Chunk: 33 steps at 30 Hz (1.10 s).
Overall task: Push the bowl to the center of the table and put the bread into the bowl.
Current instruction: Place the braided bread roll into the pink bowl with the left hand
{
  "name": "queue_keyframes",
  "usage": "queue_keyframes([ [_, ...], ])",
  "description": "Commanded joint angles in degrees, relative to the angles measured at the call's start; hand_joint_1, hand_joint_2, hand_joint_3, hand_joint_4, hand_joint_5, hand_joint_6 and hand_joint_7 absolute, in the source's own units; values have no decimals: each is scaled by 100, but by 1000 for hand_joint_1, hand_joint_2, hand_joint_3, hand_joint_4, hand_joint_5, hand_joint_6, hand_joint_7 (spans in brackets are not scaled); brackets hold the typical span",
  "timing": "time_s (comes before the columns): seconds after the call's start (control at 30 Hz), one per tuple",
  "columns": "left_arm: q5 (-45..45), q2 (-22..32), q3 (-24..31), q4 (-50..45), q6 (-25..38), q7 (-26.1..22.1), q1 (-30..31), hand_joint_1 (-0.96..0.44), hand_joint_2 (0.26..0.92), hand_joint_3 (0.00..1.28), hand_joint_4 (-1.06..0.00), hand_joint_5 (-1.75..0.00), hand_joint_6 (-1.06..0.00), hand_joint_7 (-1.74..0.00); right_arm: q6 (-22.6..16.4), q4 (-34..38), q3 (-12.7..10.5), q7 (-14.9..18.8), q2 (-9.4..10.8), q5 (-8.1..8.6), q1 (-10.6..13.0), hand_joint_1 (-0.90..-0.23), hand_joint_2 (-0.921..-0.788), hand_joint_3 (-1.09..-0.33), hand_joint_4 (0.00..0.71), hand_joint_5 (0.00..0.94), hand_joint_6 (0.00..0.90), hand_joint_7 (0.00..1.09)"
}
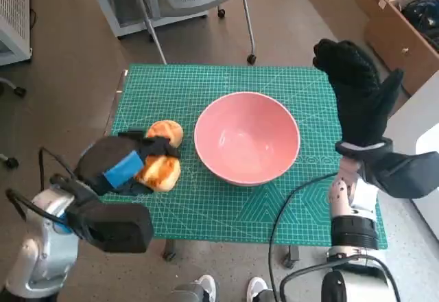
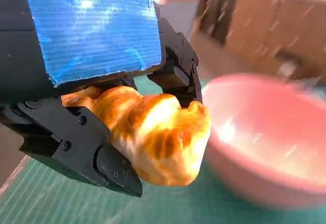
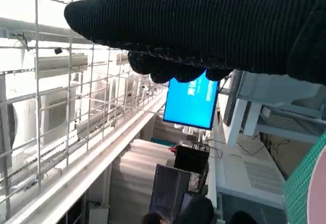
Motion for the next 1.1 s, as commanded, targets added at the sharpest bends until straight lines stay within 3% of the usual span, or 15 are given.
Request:
queue_keyframes([
  [0.03,-65,-295,-171,63,-106,214,-622,4,908,21,-737,-1129,-732,-1043,10,106,1,40,23,10,51,-517,-921,-607,282,3,151,408],
  [0.4,97,-1058,-822,1070,-805,1041,-1377,3,910,19,-733,-1113,-735,-1061,-1,90,-38,85,-1,42,109,-516,-921,-608,290,5,155,405],
  [0.53,104,-1294,-1108,1956,-1353,1331,-1821,3,917,18,-726,-1125,-712,-1080,-28,-5,-42,47,-28,3,187,-515,-921,-609,290,5,155,404],
  [0.73,52,-1592,-1376,3194,-1948,1559,-2404,2,920,53,-676,-1194,-670,-1110,-100,-157,-40,-75,-56,-99,304,-511,-921,-624,288,3,144,400],
  [0.97,93,-1845,-1562,4121,-2126,1656,-2805,1,920,90,-636,-1236,-625,-1158,-91,-305,-60,-148,-72,-87,418,-511,-921,-631,283,0,138,402],
  [1.03,82,-1909,-1597,4281,-2019,1590,-2849,1,921,151,-552,-1286,-568,-1249,-82,-357,-64,-174,-79,-84,455,-509,-921,-632,281,0,136,403],
  [1.1,80,-1933,-1621,4338,-1904,1499,-2833,-167,921,236,-410,-1066,-483,-1386,-72,-414,-63,-209,-79,-89,495,-506,-921,-633,279,0,134,406],
])
